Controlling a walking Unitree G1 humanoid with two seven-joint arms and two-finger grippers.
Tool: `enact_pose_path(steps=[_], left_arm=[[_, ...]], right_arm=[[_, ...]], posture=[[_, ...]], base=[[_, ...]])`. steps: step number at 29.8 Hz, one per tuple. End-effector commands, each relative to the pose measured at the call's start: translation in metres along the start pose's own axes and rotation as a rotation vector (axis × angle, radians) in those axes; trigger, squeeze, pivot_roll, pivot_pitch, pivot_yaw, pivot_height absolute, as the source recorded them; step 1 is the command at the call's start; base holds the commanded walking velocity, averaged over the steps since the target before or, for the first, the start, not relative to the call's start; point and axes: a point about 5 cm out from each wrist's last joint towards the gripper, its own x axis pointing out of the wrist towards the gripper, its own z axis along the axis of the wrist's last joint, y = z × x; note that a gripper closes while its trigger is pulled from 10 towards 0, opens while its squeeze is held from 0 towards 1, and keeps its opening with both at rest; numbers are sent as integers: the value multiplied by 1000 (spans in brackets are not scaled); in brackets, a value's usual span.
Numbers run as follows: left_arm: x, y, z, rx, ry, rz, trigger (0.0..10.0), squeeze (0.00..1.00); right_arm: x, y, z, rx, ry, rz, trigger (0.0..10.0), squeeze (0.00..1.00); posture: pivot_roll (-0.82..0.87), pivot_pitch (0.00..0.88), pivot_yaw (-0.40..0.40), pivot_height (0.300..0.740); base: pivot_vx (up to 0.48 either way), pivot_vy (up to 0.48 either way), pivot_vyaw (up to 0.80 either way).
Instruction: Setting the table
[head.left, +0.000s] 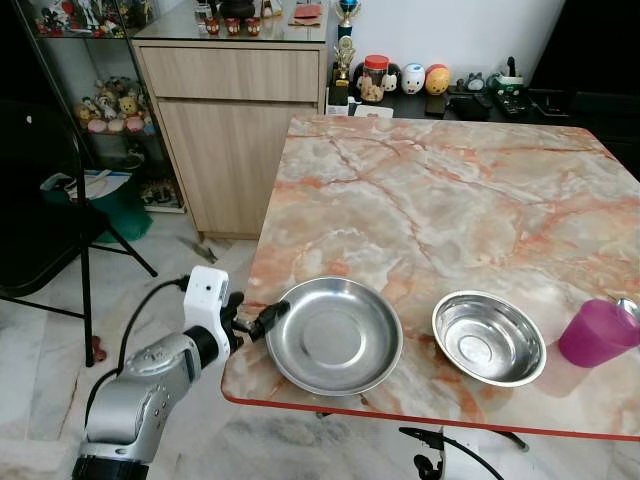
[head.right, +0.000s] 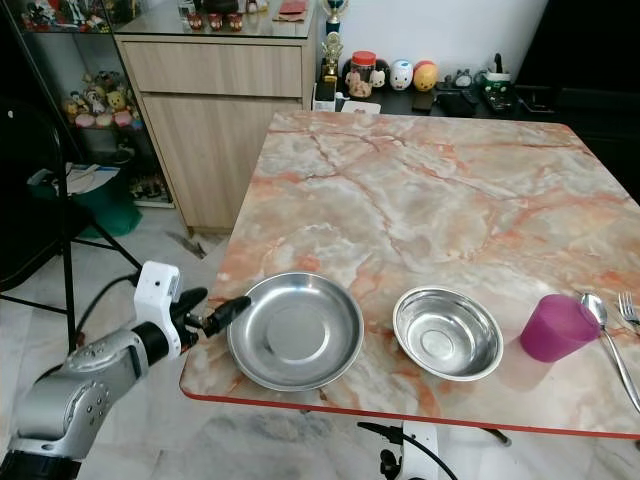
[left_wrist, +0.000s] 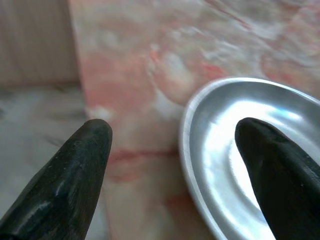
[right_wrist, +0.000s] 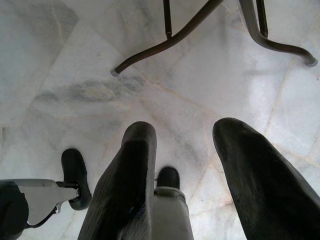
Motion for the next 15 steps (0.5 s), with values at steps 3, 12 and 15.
enact_pose_path(steps=[3, 12, 15], left_arm=[[3, 2, -1, 68, -35, 44, 10000, 0], [-2, 20, -7, 86, -203, 252, 10000, 0], [-10, 38, -16, 125, -245, 415, 10000, 0]], right_arm=[[0, 0, 1, 5, -3, -2, 10000, 0], [0, 0, 1, 11, -5, -5, 10000, 0], [0, 0, 1, 12, -4, -6, 10000, 0]], posture=[[66, 0, -23, 740], [60, 0, -21, 740], [61, 0, -25, 740]], base=[[0, 0, 0], [0, 0, 0], [0, 0, 0]])
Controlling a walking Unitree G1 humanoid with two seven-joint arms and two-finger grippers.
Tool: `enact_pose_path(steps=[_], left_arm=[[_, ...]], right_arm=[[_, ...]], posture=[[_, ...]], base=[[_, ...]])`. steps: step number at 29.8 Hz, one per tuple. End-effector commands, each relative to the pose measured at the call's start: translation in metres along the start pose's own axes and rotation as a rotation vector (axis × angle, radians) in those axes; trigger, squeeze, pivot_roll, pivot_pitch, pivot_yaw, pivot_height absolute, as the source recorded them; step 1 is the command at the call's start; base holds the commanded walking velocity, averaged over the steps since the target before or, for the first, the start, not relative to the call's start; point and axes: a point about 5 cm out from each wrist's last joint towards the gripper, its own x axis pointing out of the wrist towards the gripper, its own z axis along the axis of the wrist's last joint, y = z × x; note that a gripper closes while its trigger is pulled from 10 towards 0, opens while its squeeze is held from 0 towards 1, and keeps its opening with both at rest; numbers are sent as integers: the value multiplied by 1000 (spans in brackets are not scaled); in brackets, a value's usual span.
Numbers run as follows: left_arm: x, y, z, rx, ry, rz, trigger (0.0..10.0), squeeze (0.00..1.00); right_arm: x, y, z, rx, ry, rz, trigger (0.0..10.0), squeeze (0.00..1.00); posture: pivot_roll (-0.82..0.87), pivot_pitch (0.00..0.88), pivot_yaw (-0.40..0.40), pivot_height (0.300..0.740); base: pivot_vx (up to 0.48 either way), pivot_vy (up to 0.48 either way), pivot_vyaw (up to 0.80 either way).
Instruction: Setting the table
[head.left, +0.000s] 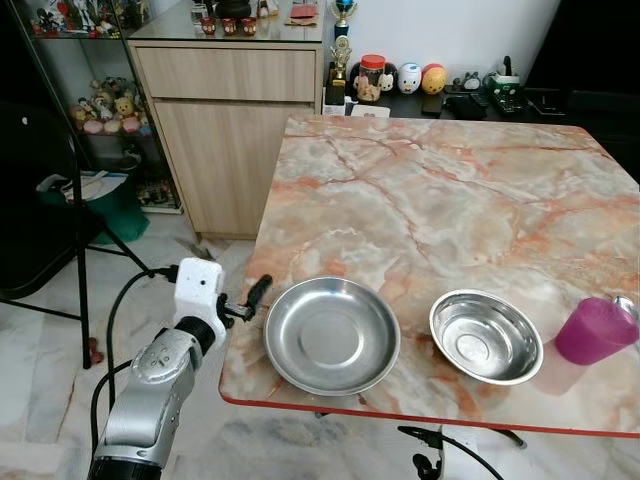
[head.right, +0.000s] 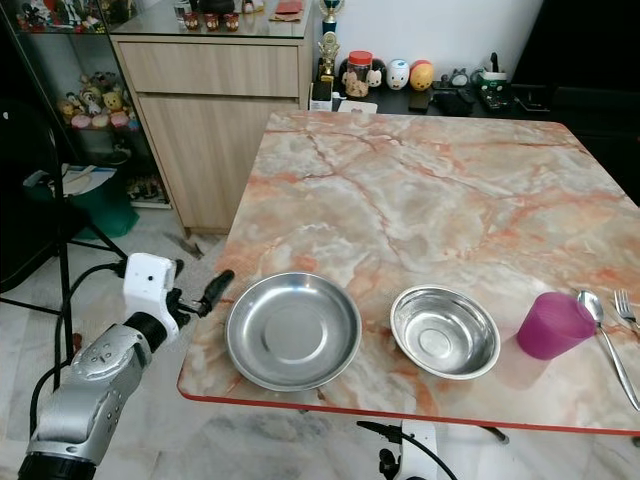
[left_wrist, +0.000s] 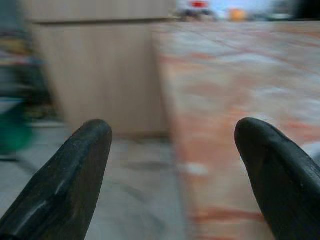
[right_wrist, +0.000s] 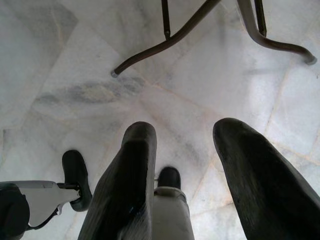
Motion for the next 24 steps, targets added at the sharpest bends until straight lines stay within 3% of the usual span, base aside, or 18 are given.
enact_pose_path(steps=[1, 4, 17, 24], left_arm=[[-6, 11, -8, 81, -21, 69, 10000, 0], [-7, 11, -8, 88, -41, 82, 10000, 0], [-4, 7, -9, 80, -95, 83, 10000, 0], [-2, 9, -10, 45, -93, 91, 10000, 0]], right_arm=[[0, -1, 0, 11, -3, -9, 10000, 0], [0, -1, 0, 12, -2, -10, 10000, 0], [-1, -3, -3, 52, 11, -43, 10000, 0], [-1, -3, -2, 46, 7, -37, 10000, 0]], posture=[[60, 0, -26, 740], [61, 0, -28, 740], [60, 0, -29, 740], [62, 0, -28, 740]], base=[[0, 0, 0], [0, 0, 0], [0, -332, 0], [0, 0, 0]])
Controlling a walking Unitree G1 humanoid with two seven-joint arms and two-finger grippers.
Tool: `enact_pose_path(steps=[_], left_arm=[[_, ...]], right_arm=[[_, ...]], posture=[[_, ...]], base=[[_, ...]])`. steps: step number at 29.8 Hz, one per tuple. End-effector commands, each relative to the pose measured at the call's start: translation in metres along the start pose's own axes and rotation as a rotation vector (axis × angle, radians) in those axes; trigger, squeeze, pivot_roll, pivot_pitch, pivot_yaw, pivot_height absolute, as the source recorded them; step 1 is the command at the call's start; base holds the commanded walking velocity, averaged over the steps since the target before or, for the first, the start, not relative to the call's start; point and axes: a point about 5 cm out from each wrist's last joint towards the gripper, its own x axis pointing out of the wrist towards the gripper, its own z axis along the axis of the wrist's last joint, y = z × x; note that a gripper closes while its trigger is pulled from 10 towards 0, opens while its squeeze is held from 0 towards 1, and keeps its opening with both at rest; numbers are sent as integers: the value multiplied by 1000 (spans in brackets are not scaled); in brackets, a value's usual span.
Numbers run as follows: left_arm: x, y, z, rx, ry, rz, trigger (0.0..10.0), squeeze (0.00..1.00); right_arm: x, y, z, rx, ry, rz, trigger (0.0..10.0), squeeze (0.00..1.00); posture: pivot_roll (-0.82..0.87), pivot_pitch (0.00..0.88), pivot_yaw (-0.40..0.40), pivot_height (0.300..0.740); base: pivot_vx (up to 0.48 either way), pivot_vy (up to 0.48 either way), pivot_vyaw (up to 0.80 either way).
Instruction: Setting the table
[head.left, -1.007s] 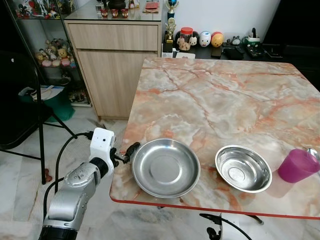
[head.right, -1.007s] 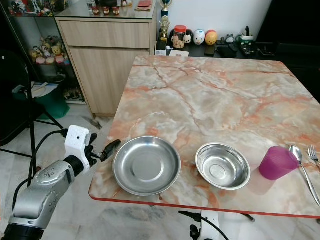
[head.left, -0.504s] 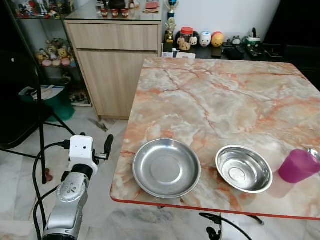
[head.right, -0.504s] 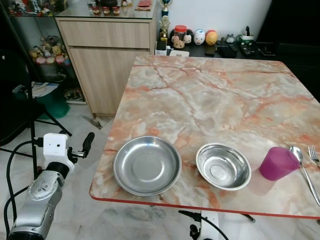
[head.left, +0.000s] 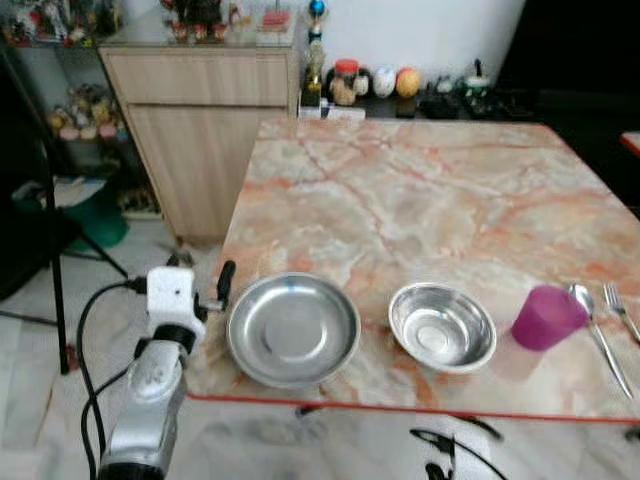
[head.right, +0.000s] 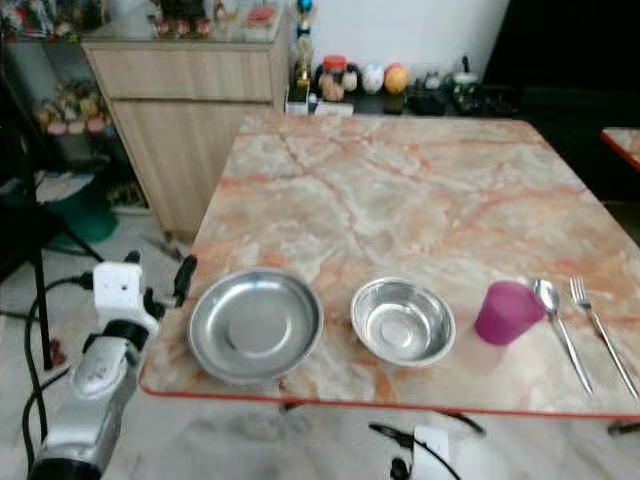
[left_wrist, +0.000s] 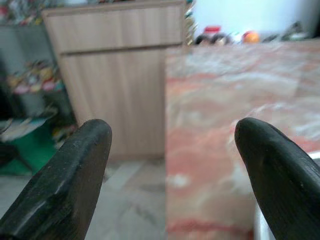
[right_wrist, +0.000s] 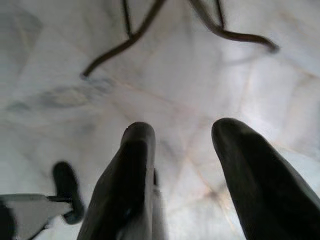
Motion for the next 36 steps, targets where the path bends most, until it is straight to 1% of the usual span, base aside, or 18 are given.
enact_pose_path(steps=[1, 4, 7, 8, 10, 11, 13, 15, 20, 21, 22, 23, 26, 27, 28, 29, 33, 36], left_arm=[[2, -1, 1, -11, 2, -7, 10000, 0], [4, 3, 1, -31, 13, -8, 10000, 0], [6, 6, -1, -72, 40, -12, 10000, 0], [7, 8, -2, -114, 62, -19, 10000, 0], [7, 8, -3, -161, 79, -27, 10000, 0], [7, 8, -4, -208, 117, -43, 10000, 0], [6, 6, -6, -266, 149, -67, 10000, 0], [1, 3, -5, -322, 176, -92, 10000, 0], [-2, 1, 1, -369, 167, -107, 10000, 0], [-3, 0, 1, -382, 185, -127, 10000, 447], [-4, -3, -1, -403, 219, -150, 10000, 1000], [-4, -3, -1, -403, 219, -150, 10000, 1000], [-5, -9, -3, -379, 264, -191, 10000, 1000], [-7, -14, -7, -371, 300, -222, 10000, 569], [-8, -16, -9, -366, 316, -240, 10000, 569], [-8, -17, -12, -374, 328, -243, 10000, 0], [-9, -17, -23, -393, 371, -198, 10000, 0], [-6, -21, -22, -400, 369, -205, 10000, 0]], right_arm=[[0, 0, 0, 8, -2, 1, 10000, 0], [0, 0, 0, 3, -4, 3, 10000, 0], [0, 0, 1, 2, -5, 3, 10000, 0], [0, 0, 1, 2, -5, 3, 10000, 0], [0, 0, 1, 2, -6, 3, 10000, 0], [0, 0, 1, 0, -5, 4, 10000, 0], [0, 0, 1, -3, -4, 6, 10000, 0], [0, 0, 1, -18, -2, 14, 10000, 0], [0, -1, 1, -18, -4, 15, 10000, 0], [0, -1, 1, -23, -4, 16, 10000, 0], [0, -1, 1, -20, -5, 14, 10000, 0], [0, -1, 1, -20, -5, 14, 10000, 0], [0, -1, 1, -14, -8, 10, 10000, 0], [0, -1, 1, -13, -8, 8, 10000, 0], [0, -1, 1, -13, -8, 7, 10000, 0], [0, -1, 1, -15, -7, 8, 10000, 0], [0, -1, 1, -16, -6, 9, 10000, 0], [0, -2, 2, -17, -6, 8, 10000, 0]], posture=[[62, 0, -28, 740], [64, 0, -30, 740], [62, 0, -30, 740], [62, 0, -29, 740], [62, 0, -29, 740], [62, 0, -29, 740], [62, 0, -27, 740], [64, 0, -28, 740], [71, 0, -32, 740], [72, 0, -32, 740], [72, 0, -32, 740], [72, 0, -32, 740], [65, 0, -29, 740], [66, 0, -29, 740], [66, 0, -29, 740], [66, 0, -28, 740], [57, 0, -29, 740], [60, 0, -34, 740]], base=[[0, 0, 0], [0, 0, 0], [0, 0, 0], [0, 0, 0], [0, 0, 0], [0, 0, 0], [0, 0, 0], [0, 0, 0], [0, 0, 0], [0, 0, 0], [0, 0, 0], [0, 0, 0], [0, 0, 0], [0, 0, 0], [0, 0, 0], [0, 0, 0], [0, 0, 0], [0, 0, 0]])
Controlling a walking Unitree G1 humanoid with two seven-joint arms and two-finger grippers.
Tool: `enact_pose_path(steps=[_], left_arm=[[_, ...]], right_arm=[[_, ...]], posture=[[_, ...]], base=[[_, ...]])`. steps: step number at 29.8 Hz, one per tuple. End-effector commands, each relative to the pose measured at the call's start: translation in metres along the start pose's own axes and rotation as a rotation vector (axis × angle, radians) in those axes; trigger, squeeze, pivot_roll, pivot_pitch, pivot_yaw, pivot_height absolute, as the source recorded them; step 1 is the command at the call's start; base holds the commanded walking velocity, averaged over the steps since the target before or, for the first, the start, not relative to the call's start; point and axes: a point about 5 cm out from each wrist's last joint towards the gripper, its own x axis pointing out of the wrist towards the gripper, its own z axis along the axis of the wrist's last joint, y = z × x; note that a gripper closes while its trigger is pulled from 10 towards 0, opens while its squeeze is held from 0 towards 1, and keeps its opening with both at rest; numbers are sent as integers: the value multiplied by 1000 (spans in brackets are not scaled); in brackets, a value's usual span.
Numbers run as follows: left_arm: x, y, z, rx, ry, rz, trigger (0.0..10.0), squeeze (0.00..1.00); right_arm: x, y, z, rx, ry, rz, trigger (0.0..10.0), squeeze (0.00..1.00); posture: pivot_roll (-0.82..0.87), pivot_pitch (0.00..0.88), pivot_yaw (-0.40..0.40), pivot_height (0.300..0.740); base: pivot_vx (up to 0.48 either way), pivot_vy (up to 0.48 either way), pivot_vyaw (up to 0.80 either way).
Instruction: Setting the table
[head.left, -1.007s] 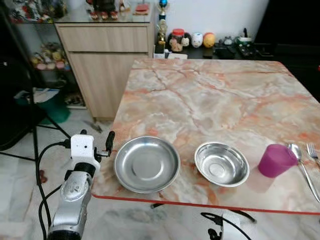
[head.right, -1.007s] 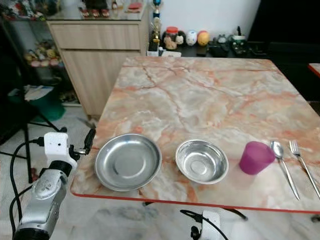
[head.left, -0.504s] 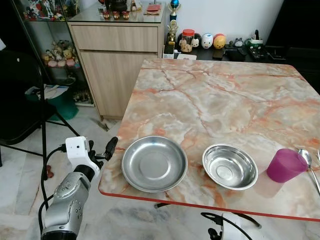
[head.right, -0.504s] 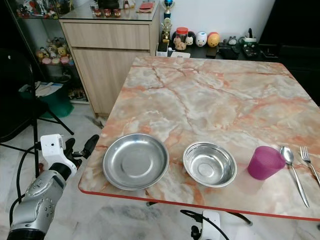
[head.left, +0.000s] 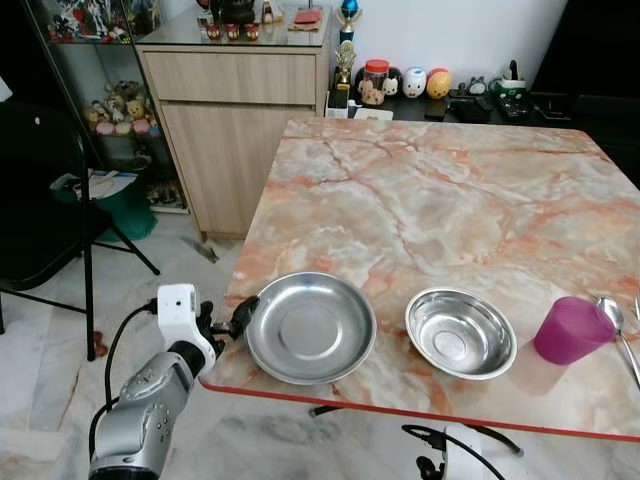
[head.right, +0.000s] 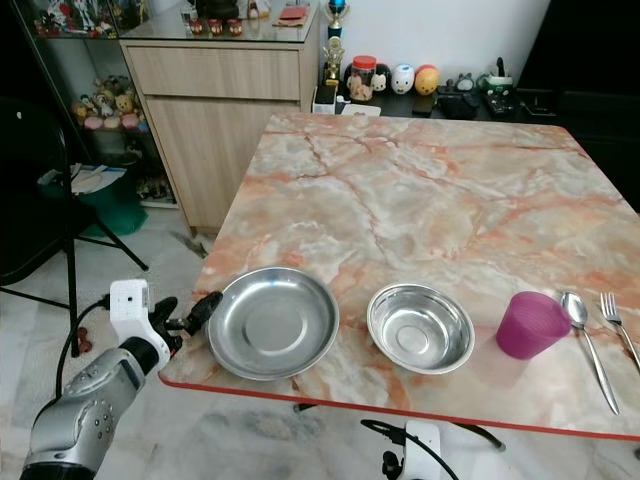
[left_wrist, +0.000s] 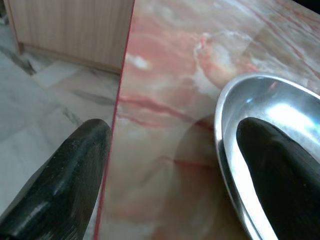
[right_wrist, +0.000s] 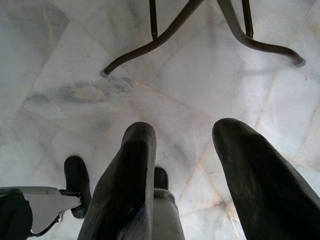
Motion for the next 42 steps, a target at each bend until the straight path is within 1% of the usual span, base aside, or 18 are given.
enact_pose_path(steps=[1, 5, 10, 11, 13, 19, 24, 26, 30, 35, 36, 37, 42], left_arm=[[5, -2, 5, 11, -2, -2, 10000, 0], [6, -4, 7, 15, -6, -14, 10000, 0], [6, -10, 12, 93, -39, -55, 10000, 0], [6, -12, 14, 127, -44, -68, 10000, 0], [6, -13, 14, 157, -42, -75, 10000, 0], [8, -13, 7, 188, -19, -73, 10000, 0], [8, -12, 5, 206, -13, -74, 10000, 0], [8, -9, 4, 236, 4, -66, 10000, 0], [8, -5, 2, 235, 12, -51, 10000, 0], [9, -7, 0, 241, 26, -72, 10000, 0], [10, -8, -1, 248, 31, -75, 10000, 0], [10, -5, -3, 274, 47, -56, 10000, 0], [11, -6, -1, 272, 43, -58, 10000, 0]], right_arm=[[0, -2, 1, -4, -3, -5, 10000, 0], [0, -2, 1, -4, -3, -4, 10000, 0], [0, -2, 1, -5, -4, -2, 10000, 0], [0, -2, 1, -6, -3, -1, 10000, 0], [0, -2, 1, -7, -2, 0, 10000, 0], [0, -1, 1, 2, -3, -3, 10000, 0], [0, -1, 1, 3, -3, -3, 10000, 0], [0, -1, 1, 1, -3, -2, 10000, 0], [0, -1, 1, -8, -2, 3, 10000, 0], [0, -2, 1, -9, -3, 3, 10000, 0], [0, -2, 1, -9, -3, 3, 10000, 0], [0, -2, 1, -9, -3, 4, 10000, 0], [0, -2, 1, -10, -2, 4, 10000, 0]], posture=[[57, 0, -34, 740], [56, 0, -33, 740], [60, 0, -36, 740], [61, 0, -36, 740], [60, 0, -34, 740], [55, 0, -30, 740], [55, 0, -30, 740], [58, 0, -31, 740], [56, 0, -31, 740], [56, 0, -32, 740], [56, 0, -32, 740], [54, 0, -32, 740], [54, 0, -33, 740]], base=[[0, 0, 0], [0, 0, 0], [0, 0, 0], [0, 0, 0], [0, 0, 0], [0, 0, 0], [0, 0, 0], [0, 0, 0], [0, 0, 0], [0, 0, 0], [0, 0, 0], [0, 0, 0], [0, 0, 0]])
